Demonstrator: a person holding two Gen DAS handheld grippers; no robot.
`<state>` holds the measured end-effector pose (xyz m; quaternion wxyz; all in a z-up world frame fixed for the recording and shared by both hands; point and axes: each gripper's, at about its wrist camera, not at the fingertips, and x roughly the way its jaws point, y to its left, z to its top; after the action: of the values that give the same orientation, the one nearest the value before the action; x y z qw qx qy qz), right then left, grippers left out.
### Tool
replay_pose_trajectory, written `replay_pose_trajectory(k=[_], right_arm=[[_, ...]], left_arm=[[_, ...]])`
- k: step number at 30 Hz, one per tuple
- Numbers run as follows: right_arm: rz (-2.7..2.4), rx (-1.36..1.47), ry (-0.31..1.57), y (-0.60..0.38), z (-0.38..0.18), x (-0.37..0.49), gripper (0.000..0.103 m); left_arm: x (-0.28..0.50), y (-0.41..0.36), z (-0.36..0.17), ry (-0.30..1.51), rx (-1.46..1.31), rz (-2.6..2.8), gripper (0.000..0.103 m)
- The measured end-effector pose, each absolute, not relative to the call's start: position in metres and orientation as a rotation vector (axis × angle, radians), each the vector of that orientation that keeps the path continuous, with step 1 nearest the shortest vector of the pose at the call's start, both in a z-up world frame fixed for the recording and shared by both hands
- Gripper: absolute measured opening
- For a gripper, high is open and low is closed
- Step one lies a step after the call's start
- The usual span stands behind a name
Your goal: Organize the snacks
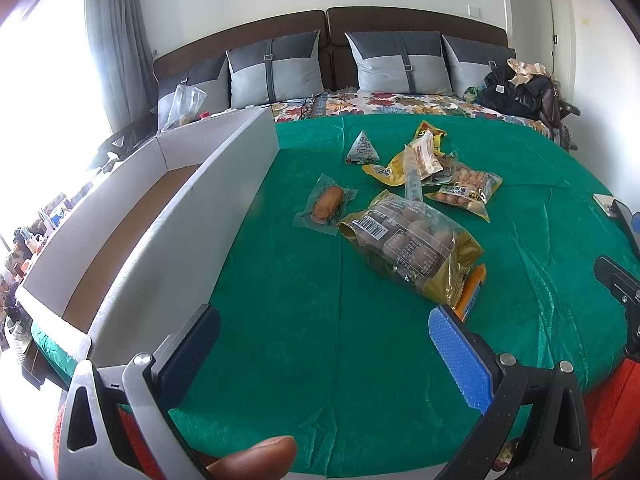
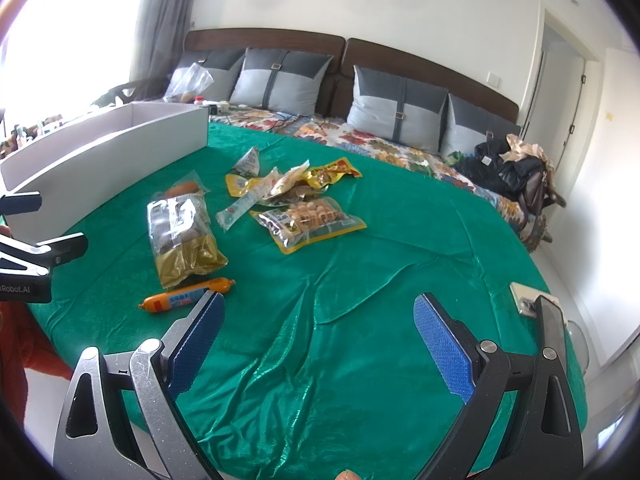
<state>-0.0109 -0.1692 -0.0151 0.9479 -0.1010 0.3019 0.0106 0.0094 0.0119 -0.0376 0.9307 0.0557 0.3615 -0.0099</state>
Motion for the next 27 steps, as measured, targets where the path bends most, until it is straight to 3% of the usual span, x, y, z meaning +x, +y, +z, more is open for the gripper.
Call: replay_pose_trajectory(k=[10,18,27], right_arm=[[0.021,-0.182,0.655,-0.173,-0.024,-0.005,0.097],[0.157,-0.041,0.871,-0.165,-0.058,0.018,0.097],[0.256,0.044,0.97,-0.092,-0.077,0.079,0.097]], left_arm=[[0.017,0.034,-0.042,0.783,0.028,0.019,0.103],[0.022,0.038,-0.049,0.808,0.015,0.032,0.103],[0.022,0.041,-0.055,0.805,0.068,0.059,0.103]])
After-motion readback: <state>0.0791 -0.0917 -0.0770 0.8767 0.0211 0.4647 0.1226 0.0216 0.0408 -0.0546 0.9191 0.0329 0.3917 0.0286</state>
